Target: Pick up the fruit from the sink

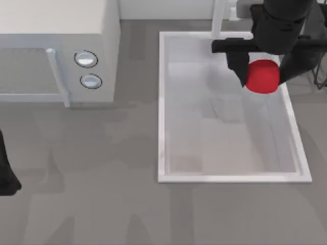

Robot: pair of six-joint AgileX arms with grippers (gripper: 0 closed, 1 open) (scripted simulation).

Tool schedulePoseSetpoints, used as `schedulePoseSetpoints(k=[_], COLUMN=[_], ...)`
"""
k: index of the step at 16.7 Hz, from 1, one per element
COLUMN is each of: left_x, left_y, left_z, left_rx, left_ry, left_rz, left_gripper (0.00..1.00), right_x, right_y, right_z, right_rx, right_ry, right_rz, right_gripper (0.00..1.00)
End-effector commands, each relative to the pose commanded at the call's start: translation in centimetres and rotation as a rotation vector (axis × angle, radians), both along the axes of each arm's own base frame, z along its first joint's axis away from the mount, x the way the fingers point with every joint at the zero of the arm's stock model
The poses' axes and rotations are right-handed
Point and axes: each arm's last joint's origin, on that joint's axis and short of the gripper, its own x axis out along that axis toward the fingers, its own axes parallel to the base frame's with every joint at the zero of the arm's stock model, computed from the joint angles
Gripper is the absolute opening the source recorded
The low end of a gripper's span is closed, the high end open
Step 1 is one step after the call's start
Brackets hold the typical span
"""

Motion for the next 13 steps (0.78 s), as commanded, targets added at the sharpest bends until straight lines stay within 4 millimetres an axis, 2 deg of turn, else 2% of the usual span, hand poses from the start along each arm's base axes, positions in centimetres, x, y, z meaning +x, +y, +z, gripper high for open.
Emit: schedulePoseSetpoints(k=[3, 6, 10, 13], left_x=[0.0, 0.0, 0.0, 0.0], left_y=[0.0, 0.0, 0.0, 0.0], left_z=[0.0, 0.0, 0.0, 0.0], left_rx=[0.000, 0.000, 0.000, 0.000], left_ry=[0.000, 0.000, 0.000, 0.000], left_rz=[0.000, 0.000, 0.000, 0.000], left_gripper=[1.00, 1.00, 1.00, 1.00], right_x=[-0.8, -3.0, -7.9, -11.8], right_y=[-3.0, -7.5, -13.6, -16.8], right_z=[0.9, 1.2, 0.1, -1.0], right_rx=[0.002, -0.004, -0.011, -0.005], right_ry=[-0.007, 0.009, 0.056, 0.067], right_rz=[-0.001, -0.003, -0.006, -0.009], right_gripper=[0.00, 0.00, 0.00, 0.00])
